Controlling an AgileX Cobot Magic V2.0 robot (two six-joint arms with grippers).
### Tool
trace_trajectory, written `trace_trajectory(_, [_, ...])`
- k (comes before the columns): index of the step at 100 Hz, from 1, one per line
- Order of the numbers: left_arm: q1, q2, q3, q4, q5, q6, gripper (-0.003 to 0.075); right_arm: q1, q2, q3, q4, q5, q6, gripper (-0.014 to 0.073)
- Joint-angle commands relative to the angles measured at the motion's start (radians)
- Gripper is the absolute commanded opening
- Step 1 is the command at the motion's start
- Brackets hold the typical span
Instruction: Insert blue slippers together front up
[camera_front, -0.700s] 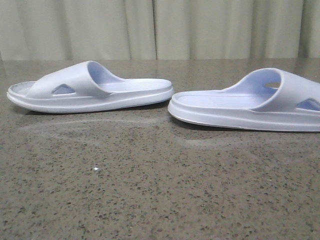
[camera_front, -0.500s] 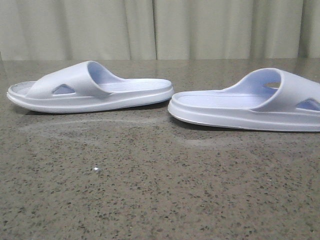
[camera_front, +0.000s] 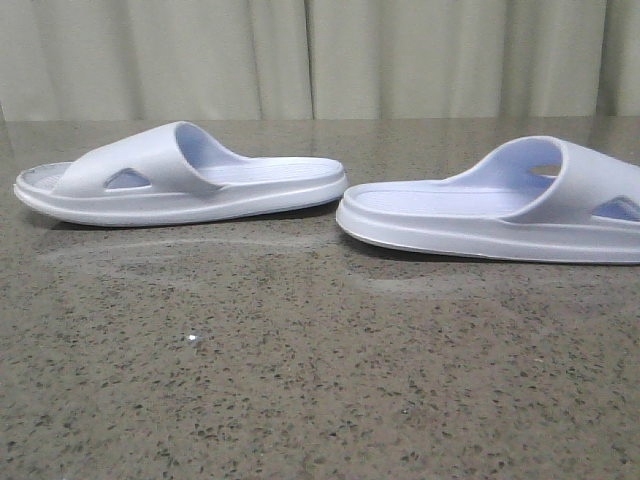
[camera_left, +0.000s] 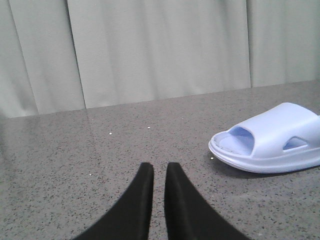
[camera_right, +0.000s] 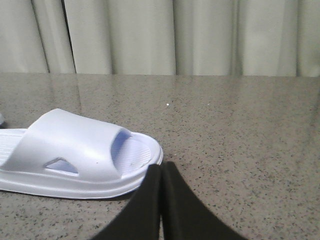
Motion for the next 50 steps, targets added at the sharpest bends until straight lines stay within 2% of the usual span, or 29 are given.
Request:
trace_trajectory(1, [-0.007,-0.028,0.007,0.000,-0.084,-0.011,0.0016,-0.006,-0.020,0.021,0.000,-0.079,-0.005,-0.0107])
trace_trajectory(50, [-0.007,-0.028,0.007,0.000,-0.084,-0.011,0.0016,-0.006,-0.020,0.021,0.000,-0.089,-0.005,-0.0107])
